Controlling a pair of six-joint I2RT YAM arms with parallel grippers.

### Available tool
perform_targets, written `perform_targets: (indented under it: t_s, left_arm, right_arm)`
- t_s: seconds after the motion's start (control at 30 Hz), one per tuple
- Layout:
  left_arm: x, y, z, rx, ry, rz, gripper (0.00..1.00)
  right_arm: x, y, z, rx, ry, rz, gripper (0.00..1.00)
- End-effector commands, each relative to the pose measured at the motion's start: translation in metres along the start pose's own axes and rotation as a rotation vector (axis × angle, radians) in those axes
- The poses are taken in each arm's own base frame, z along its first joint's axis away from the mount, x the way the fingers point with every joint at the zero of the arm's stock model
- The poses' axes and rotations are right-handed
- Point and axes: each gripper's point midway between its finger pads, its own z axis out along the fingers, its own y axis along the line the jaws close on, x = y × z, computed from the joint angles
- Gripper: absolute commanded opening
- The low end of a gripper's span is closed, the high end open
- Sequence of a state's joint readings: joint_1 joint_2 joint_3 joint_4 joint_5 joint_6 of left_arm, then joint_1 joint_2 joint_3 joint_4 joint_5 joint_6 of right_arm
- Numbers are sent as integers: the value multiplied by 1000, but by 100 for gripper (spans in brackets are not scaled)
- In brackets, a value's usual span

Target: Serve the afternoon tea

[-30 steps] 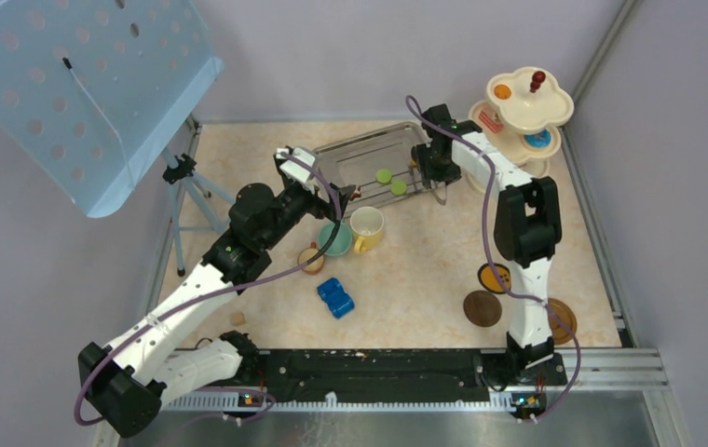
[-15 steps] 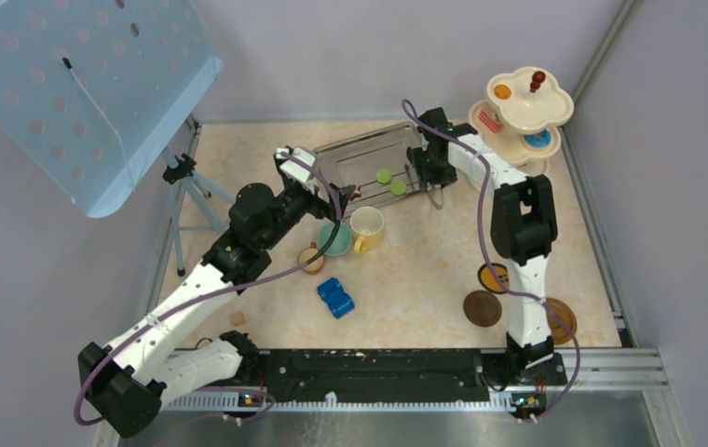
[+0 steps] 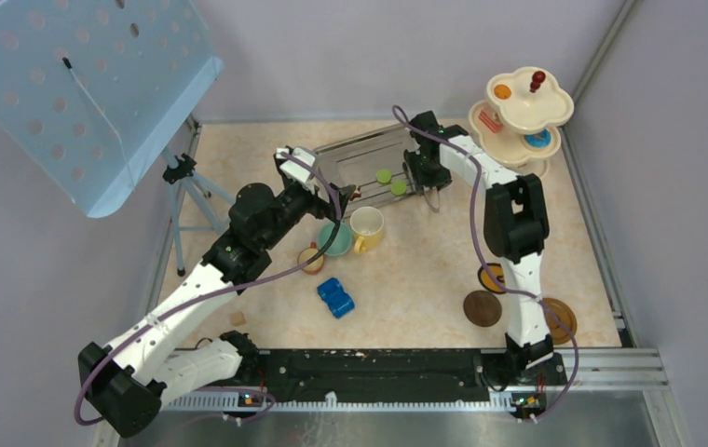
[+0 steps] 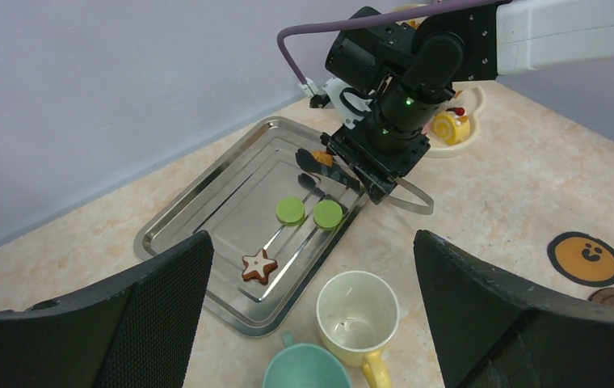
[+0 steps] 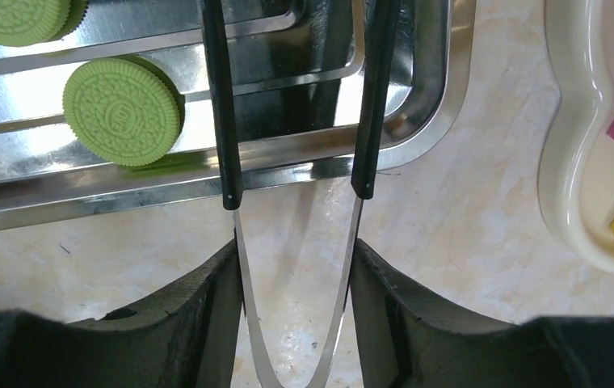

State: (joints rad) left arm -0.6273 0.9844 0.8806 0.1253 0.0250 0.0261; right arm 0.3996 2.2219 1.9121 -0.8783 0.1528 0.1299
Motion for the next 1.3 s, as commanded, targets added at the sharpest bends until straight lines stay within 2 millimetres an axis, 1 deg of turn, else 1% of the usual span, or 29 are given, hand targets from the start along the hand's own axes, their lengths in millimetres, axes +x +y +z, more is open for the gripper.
perform_targets:
  t_s: [0.0, 0.17, 0.27, 0.37, 0.47, 0.57, 0.63, 0.87, 1.0, 1.03, 1.07, 1.17, 1.2, 1.27]
  left_arm:
    - [-12, -1, 1, 5, -46, 6, 99]
    - [-12, -1, 1, 3, -47, 6, 99]
    - [-12, -1, 1, 5, -47, 6, 99]
    - [-12, -1, 1, 3, -47, 6, 99]
    - [-12, -1, 1, 3, -47, 6, 99]
    - [-11, -1, 1, 4, -45, 6, 99]
    - [-11, -1, 1, 4, -44, 5, 99]
    - [-12, -1, 1, 3, -47, 6, 99]
    - [-13, -1, 0, 4, -49, 6, 99]
    - [-13, -1, 0, 5, -49, 6, 99]
    - [-13, -1, 0, 2, -50, 6, 99]
    - [-14, -2, -1, 9, -53, 3, 99]
    - [-15, -3, 0, 12, -54, 2, 99]
    - [-14, -4, 0, 17, -53, 0, 99]
  right_arm:
    - [-14, 2, -5, 19, -28, -25, 46]
    - [-11, 2, -5, 53, -22, -43, 44]
    - [-12, 1, -7, 75, -20, -54, 40]
    - [-14, 0, -11, 97, -25, -64, 33]
    - [-18, 0, -16, 98, -35, -69, 23]
    - [-23, 1, -25, 87, -58, -63, 19]
    - [-26, 2, -32, 81, -77, -53, 18]
    - [-42, 5, -69, 22, -179, -5, 10]
    - [-41, 3, -88, 0, -208, 23, 7]
    - [-40, 2, -94, -5, -216, 29, 7]
    - [-41, 0, -105, -12, -237, 36, 7]
    - [-40, 0, -123, -48, -281, 51, 6]
    - [-41, 0, -126, -65, -290, 55, 6]
    - [-44, 1, -127, -85, -299, 46, 7]
